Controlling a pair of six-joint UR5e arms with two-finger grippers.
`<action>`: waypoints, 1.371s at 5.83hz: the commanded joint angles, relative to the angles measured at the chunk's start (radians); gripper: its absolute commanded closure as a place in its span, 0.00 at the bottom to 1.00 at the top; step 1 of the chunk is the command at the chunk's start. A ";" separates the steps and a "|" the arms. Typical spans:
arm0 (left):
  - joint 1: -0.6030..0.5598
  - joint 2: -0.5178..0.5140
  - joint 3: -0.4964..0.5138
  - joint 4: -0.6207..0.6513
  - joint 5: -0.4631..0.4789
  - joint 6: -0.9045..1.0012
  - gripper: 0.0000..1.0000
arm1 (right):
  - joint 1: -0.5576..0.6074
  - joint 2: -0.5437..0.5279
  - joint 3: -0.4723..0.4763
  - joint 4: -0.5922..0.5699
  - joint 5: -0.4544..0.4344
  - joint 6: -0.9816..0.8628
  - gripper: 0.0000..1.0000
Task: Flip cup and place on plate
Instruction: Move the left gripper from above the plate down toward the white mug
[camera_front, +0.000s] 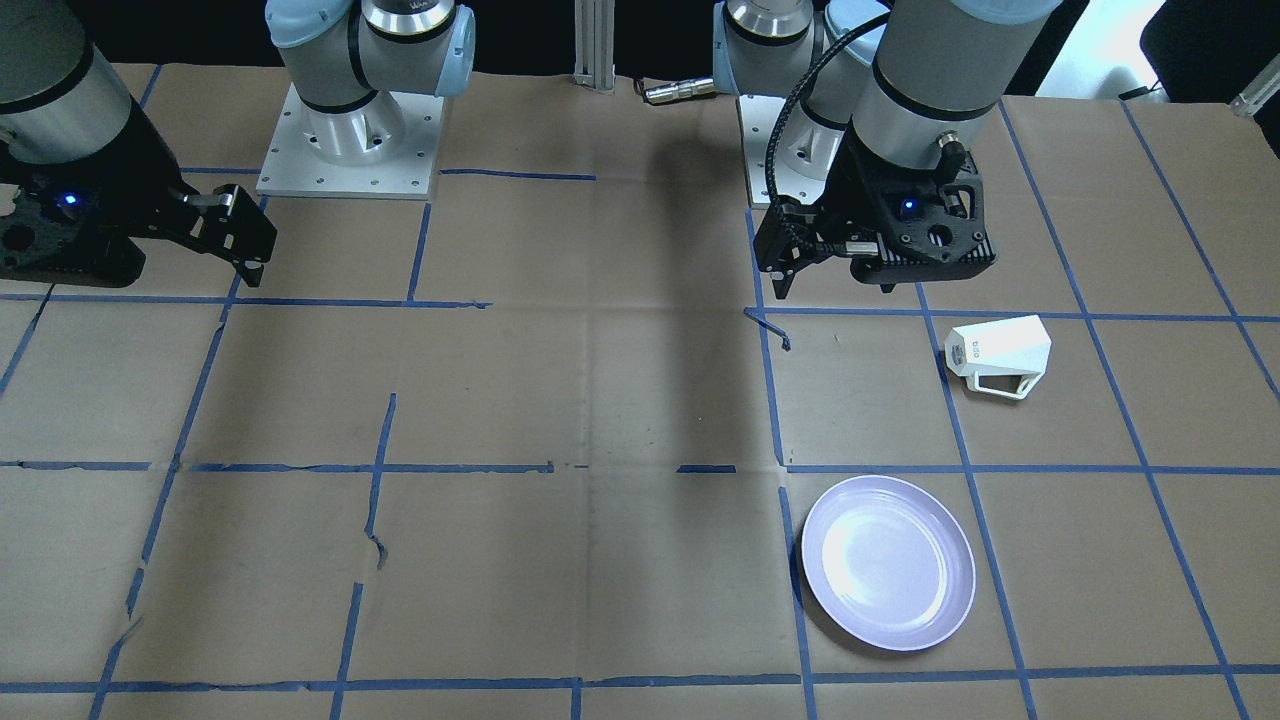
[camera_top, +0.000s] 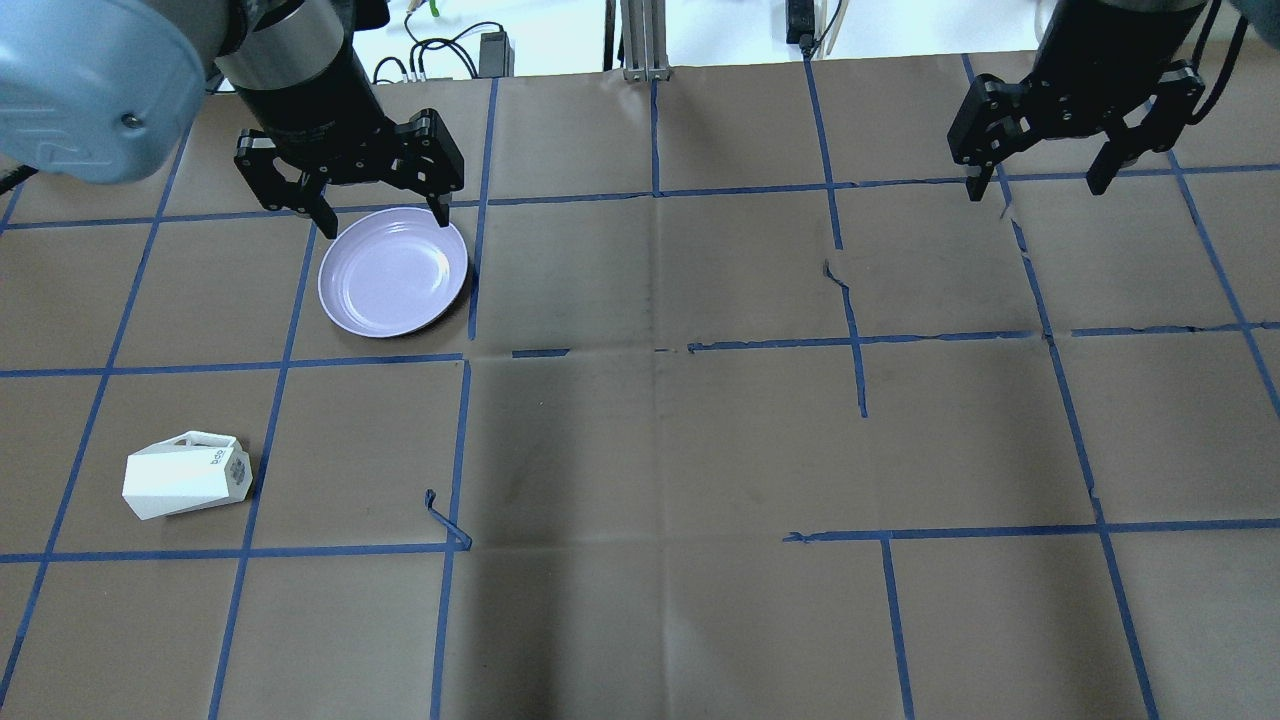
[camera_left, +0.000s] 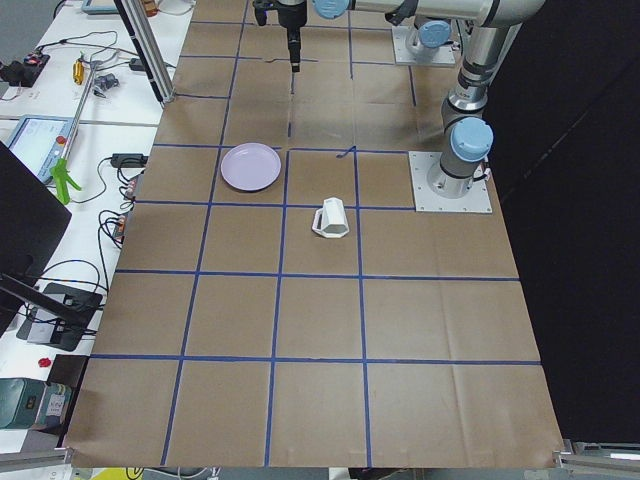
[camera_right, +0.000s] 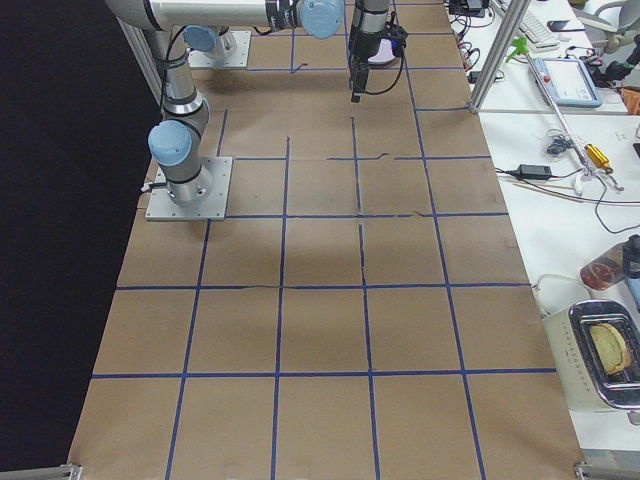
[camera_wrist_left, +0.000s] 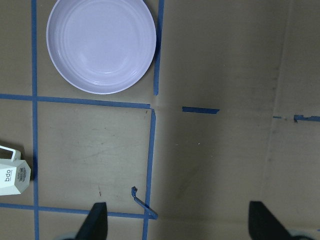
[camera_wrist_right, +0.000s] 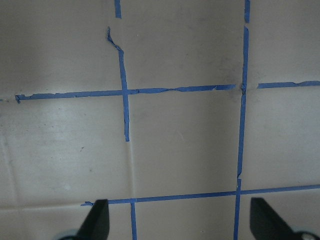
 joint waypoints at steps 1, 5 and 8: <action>0.000 0.002 -0.007 0.000 0.000 0.000 0.01 | 0.000 0.000 0.000 0.000 0.000 0.000 0.00; 0.123 0.060 -0.016 -0.076 0.008 0.139 0.01 | 0.000 0.000 0.000 0.000 0.000 0.000 0.00; 0.472 0.103 -0.051 -0.144 0.012 0.546 0.01 | 0.000 0.000 0.000 0.000 0.000 0.000 0.00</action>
